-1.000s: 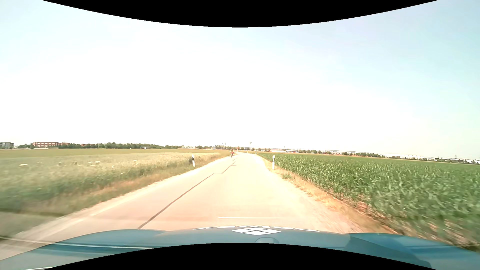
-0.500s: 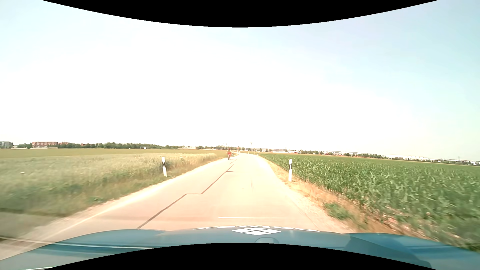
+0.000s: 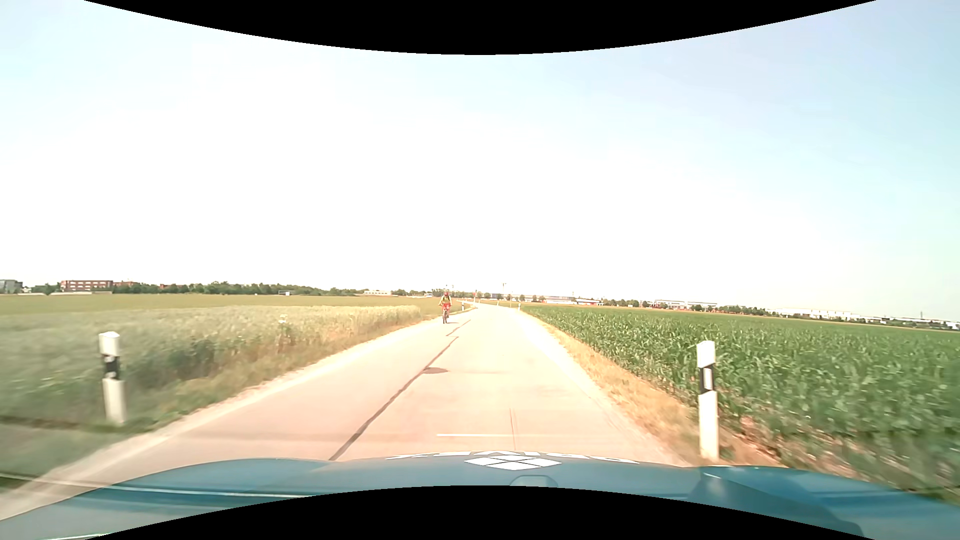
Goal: Follow the waypoints while adhering to traffic rules and regulations
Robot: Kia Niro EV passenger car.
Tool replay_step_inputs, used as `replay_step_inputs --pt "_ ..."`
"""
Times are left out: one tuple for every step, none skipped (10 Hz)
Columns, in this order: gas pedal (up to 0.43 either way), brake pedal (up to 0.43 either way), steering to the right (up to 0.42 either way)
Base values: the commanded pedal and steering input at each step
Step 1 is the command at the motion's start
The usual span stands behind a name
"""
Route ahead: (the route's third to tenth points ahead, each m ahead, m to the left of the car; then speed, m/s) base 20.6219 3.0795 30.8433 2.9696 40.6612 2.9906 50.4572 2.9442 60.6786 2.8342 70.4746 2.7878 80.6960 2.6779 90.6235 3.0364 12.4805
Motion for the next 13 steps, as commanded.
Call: replay_step_inputs --pt "0.028 0.000 0.000" --pt "0.028 0.000 0.000" --pt "0.028 0.000 0.000" --pt "0.028 0.000 0.000" --pt "0.028 0.000 0.000" --pt "0.028 0.000 0.000" --pt "0.020 0.000 0.002" --pt "0.020 0.000 0.002" --pt "0.020 0.000 0.002" --pt "0.020 0.000 0.002" --pt "0.020 0.000 0.001" --pt "0.020 0.000 0.002" --pt "0.020 0.000 0.003"
